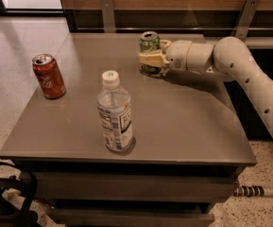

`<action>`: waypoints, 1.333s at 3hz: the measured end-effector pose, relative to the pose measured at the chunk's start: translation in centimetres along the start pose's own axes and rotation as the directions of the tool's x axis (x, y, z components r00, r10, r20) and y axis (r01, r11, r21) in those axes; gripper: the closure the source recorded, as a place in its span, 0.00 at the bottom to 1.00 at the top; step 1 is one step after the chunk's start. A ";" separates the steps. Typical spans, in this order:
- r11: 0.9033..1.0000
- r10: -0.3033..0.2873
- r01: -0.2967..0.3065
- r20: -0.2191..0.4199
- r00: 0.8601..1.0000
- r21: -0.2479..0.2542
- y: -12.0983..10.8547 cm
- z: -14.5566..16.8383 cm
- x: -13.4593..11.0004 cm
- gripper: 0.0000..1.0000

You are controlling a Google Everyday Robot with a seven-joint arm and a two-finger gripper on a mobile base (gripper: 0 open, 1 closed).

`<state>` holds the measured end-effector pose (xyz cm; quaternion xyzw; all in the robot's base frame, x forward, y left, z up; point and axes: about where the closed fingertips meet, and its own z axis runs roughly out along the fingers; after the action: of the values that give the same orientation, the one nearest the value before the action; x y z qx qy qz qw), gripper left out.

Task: Place green can upright

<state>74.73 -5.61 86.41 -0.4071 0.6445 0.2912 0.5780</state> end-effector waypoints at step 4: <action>1.000 0.000 0.000 0.000 1.000 -0.001 0.0 0.0 -0.2 0.14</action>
Offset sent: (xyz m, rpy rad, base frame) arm 0.0000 0.0001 0.0005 0.0000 0.0000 0.0002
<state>74.72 -5.56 86.56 -0.4073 0.6444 0.2915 0.5778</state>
